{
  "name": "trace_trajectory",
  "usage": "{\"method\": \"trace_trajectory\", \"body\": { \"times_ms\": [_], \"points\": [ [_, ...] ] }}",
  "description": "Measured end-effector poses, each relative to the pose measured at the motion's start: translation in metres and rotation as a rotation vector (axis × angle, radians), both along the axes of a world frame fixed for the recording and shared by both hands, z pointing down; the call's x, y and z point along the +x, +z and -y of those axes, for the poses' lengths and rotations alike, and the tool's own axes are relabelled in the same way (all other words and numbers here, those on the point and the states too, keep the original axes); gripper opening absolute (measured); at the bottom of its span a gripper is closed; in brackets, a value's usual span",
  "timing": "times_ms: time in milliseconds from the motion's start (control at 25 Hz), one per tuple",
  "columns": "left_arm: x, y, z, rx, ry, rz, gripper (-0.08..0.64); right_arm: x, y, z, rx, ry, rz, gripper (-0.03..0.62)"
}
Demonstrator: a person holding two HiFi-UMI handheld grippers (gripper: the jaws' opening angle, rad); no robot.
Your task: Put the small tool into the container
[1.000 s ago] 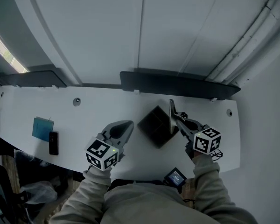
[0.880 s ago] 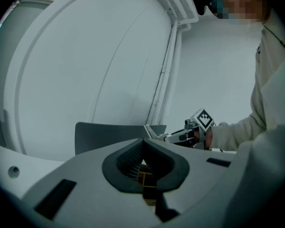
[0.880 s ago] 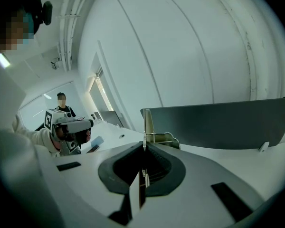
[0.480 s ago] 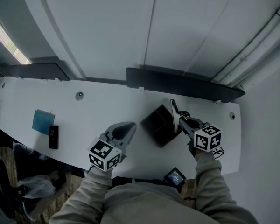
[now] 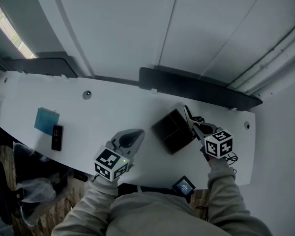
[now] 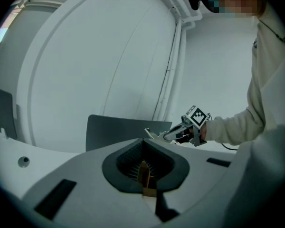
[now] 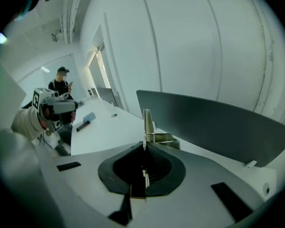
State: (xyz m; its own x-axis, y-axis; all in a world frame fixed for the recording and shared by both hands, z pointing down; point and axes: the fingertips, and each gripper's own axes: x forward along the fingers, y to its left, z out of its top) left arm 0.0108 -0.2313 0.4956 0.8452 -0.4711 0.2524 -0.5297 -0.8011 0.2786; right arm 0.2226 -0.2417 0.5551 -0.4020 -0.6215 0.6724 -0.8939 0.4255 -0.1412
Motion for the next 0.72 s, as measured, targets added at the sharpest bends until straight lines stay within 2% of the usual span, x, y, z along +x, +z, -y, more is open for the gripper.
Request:
{"method": "trace_trajectory", "body": {
  "times_ms": [120, 320, 440, 720],
  "points": [
    [-0.004, 0.007, -0.004, -0.009, -0.005, 0.006, -0.005, 0.002, 0.012, 0.001, -0.029, -0.026, -0.073, 0.021],
    [-0.016, 0.014, -0.003, -0.006, -0.043, 0.008, -0.005, 0.002, 0.024, 0.005, -0.05, -0.023, -0.046, 0.021],
    [-0.027, 0.014, 0.001, -0.01, -0.075, 0.004, -0.005, 0.001, 0.031, 0.006, -0.066, -0.055, -0.094, 0.021],
    [-0.033, 0.017, -0.001, -0.012, -0.098, -0.007, -0.005, 0.0, 0.045, 0.008, -0.107, -0.073, -0.105, 0.021]
  ]
}}
